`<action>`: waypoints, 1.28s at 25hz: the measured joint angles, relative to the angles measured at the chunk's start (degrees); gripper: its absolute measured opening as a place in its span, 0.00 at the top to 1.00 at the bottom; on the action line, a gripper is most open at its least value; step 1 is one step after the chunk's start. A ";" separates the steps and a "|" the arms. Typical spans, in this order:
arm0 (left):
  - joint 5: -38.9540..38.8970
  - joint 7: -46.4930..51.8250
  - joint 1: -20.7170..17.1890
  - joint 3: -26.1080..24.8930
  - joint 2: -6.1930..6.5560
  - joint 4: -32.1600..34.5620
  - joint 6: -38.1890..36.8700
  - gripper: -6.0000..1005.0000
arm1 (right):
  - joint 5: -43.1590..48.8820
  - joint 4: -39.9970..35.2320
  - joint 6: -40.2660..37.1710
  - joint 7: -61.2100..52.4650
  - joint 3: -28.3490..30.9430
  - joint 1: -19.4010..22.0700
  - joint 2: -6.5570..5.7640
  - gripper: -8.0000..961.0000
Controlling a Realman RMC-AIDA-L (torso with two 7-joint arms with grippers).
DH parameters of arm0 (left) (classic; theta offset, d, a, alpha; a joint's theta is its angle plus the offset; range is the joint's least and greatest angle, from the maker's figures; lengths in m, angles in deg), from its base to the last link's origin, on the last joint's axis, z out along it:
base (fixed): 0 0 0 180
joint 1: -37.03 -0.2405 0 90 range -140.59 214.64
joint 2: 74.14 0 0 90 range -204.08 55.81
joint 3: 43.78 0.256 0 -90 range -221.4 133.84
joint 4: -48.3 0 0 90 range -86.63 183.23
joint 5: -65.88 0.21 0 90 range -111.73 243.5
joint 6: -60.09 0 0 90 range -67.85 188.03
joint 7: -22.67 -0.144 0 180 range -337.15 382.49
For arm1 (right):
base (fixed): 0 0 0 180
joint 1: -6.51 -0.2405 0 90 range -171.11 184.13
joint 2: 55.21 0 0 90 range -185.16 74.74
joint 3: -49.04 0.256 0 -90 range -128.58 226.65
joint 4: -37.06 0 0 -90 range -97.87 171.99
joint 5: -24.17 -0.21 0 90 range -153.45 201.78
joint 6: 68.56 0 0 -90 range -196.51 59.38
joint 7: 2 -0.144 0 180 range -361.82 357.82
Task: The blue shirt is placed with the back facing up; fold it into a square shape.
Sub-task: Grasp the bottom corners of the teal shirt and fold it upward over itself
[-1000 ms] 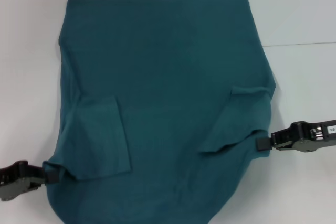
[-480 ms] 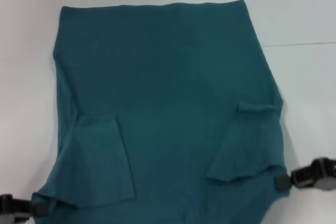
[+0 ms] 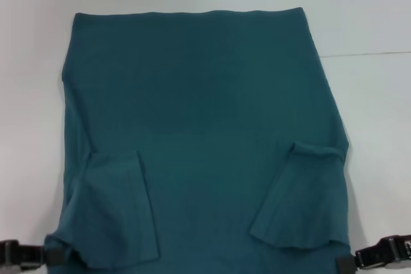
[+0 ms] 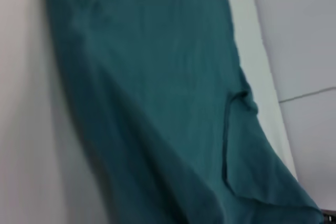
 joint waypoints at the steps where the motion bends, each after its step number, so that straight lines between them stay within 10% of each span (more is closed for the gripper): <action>1: 0.00 -0.51 0.45 0.00 0.00 -0.17 0.11 0.99 | -0.03 0.03 0.23 0.83 0.10 -0.23 0.27 0.96; 6: -2.35 -2.55 4.44 0.08 -0.02 -1.14 0.84 0.99 | -0.14 -0.59 1.19 3.27 0.36 -2.01 0.83 0.96; 14: -6.88 6.16 12.44 -0.55 3.38 -5.83 8.02 0.99 | -5.17 -0.65 0.45 3.20 4.38 -4.28 -3.99 0.96; 25: -8.91 11.00 21.93 -0.28 3.89 -10.45 24.75 0.99 | -6.65 -0.68 13.83 2.29 8.37 -8.21 -7.20 0.96; 32: -8.99 11.69 25.02 3.13 4.12 -12.27 35.69 0.99 | -6.90 -0.30 25.28 2.84 8.14 -10.58 -6.91 0.96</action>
